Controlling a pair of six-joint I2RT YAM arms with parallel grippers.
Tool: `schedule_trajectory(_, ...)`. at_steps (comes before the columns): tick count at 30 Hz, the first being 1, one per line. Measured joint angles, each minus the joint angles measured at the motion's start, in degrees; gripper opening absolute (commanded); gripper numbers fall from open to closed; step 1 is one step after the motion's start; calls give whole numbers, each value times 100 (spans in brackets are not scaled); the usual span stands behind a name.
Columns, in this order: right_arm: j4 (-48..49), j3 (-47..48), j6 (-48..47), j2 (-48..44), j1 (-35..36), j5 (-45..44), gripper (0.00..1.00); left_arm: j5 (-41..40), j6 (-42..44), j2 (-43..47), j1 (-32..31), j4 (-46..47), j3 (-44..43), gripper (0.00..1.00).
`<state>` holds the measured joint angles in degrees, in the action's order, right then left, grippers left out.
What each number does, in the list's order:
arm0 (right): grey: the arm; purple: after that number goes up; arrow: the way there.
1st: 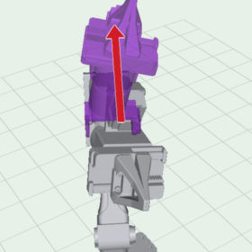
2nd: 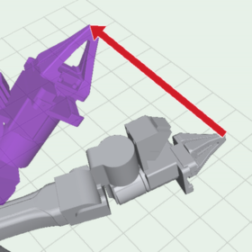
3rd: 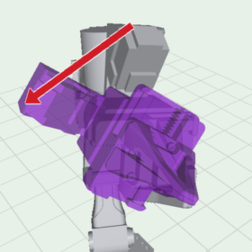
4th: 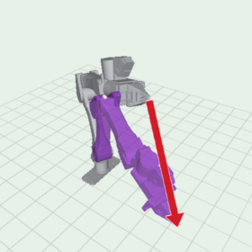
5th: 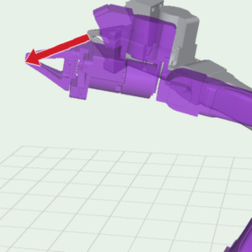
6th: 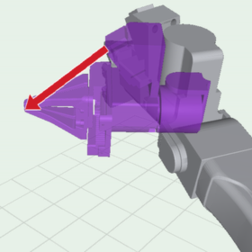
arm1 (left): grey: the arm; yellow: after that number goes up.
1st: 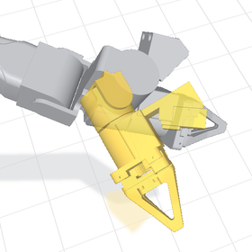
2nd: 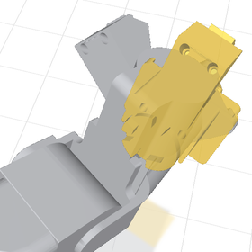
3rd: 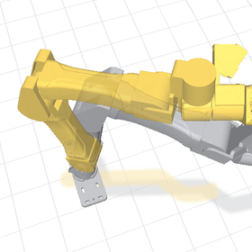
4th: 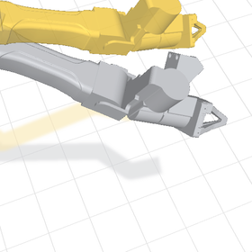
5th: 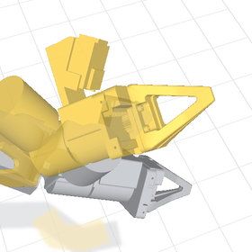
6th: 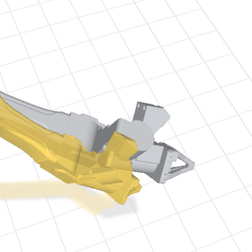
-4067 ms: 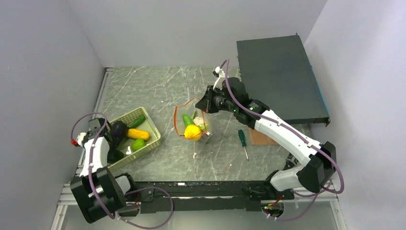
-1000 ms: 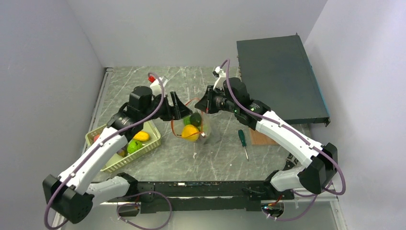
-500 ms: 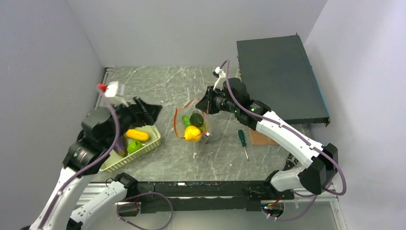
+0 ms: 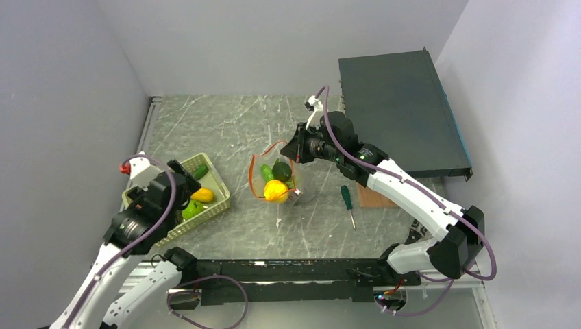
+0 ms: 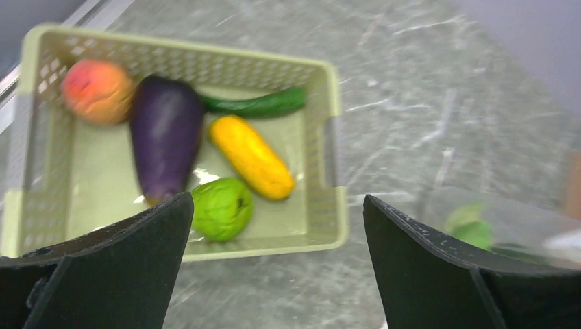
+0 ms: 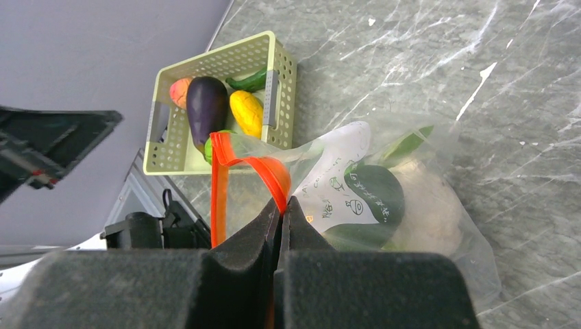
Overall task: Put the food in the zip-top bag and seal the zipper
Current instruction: Pick up the fake vegetable from the bin.
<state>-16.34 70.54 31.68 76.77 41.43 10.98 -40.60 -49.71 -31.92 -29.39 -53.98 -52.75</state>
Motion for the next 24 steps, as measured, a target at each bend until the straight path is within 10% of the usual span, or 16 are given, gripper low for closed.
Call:
schedule_trajectory(7, 2, 0, 0, 0, 0, 2, 0, -282, -1296, -1416, 0, -1016, 42, 100)
schedule_trajectory(24, -35, -76, -2, -107, 0, -20, 0, 1261, -20, -1840, 2000, 236, 1117, 100)
